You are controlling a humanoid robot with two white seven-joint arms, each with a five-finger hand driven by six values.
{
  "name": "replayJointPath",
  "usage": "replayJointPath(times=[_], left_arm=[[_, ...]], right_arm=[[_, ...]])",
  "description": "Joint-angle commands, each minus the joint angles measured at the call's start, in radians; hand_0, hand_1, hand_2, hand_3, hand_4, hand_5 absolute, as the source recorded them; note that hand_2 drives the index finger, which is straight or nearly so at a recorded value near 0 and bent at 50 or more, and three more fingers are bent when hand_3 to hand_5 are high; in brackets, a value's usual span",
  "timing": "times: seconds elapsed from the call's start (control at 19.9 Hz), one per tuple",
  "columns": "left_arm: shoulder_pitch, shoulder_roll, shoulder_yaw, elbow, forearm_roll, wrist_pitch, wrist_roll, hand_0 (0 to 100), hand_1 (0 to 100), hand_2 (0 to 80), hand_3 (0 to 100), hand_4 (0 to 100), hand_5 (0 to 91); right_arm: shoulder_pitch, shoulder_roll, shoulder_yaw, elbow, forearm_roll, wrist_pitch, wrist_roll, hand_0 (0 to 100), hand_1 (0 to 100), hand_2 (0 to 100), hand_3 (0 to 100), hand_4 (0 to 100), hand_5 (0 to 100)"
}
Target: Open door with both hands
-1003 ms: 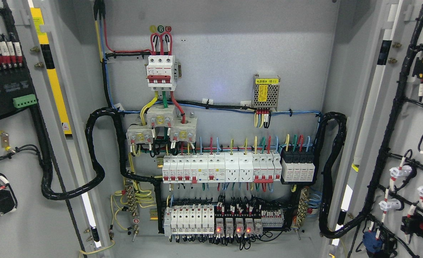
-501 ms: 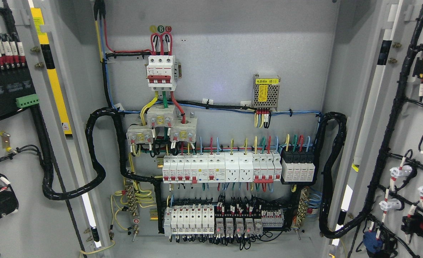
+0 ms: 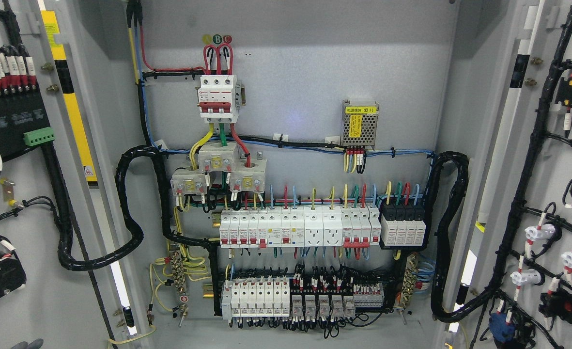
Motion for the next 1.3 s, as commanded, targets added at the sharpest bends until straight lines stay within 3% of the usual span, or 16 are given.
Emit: replayJointPath(times=[0.0,0.15,0.35,0.5,0.65,0.85,0.95,1.1,1.15,1.25], left_arm=[[0.007,-0.073,-0.153,-0.071,-0.143,-0.003,0.002,12,56,0.0,0,0,0.0],[0.007,-0.125,-0.227,-0.069,-0.241,-0.003,0.004,12,56,0.0,0,0,0.0],[0.005,-0.22,-0.319,-0.005,-0.413,-0.005,0.005,12,56,0.0,0,0,0.0],[0.008,-0.311,-0.364,0.171,-0.501,-0.008,0.005,12,56,0.0,0,0,0.0],[0.039,-0.394,-0.373,0.392,-0.502,-0.009,0.005,12,56,0.0,0,0,0.0],[0.033,-0.444,-0.374,0.682,-0.505,-0.009,0.021,12,56,0.0,0,0,0.0],[0.024,-0.461,-0.376,0.809,-0.505,-0.008,0.077,12,56,0.0,0,0,0.0],[-0.013,-0.477,-0.376,0.982,-0.505,-0.008,0.203,12,56,0.0,0,0,0.0],[-0.032,-0.478,-0.376,1.039,-0.505,-0.006,0.229,12,56,0.0,0,0,0.0],[-0.074,-0.478,-0.374,1.163,-0.504,-0.005,0.231,12,56,0.0,0,0,0.0]], right_arm=[[0.004,-0.062,0.188,0.002,0.004,-0.007,0.008,0,50,4,0,0,0],[0.026,-0.068,0.287,0.043,0.011,-0.007,0.01,0,50,4,0,0,0],[0.027,-0.071,0.438,0.229,0.021,-0.007,0.018,0,50,4,0,0,0],[0.014,-0.064,0.492,0.382,0.026,-0.007,0.021,0,50,4,0,0,0],[-0.006,-0.062,0.515,0.541,0.046,-0.007,0.022,0,50,4,0,0,0],[-0.025,-0.061,0.515,0.801,0.061,-0.006,0.021,0,50,4,0,0,0],[-0.06,-0.056,0.515,0.955,0.061,-0.002,0.021,0,50,4,0,0,0],[-0.107,-0.028,0.514,1.199,0.083,0.002,0.021,0,50,4,0,0,0],[-0.124,-0.021,0.512,1.276,0.102,0.007,0.021,0,50,4,0,0,0],[-0.155,-0.01,0.512,1.43,0.148,0.01,0.021,0,50,4,0,0,0]])
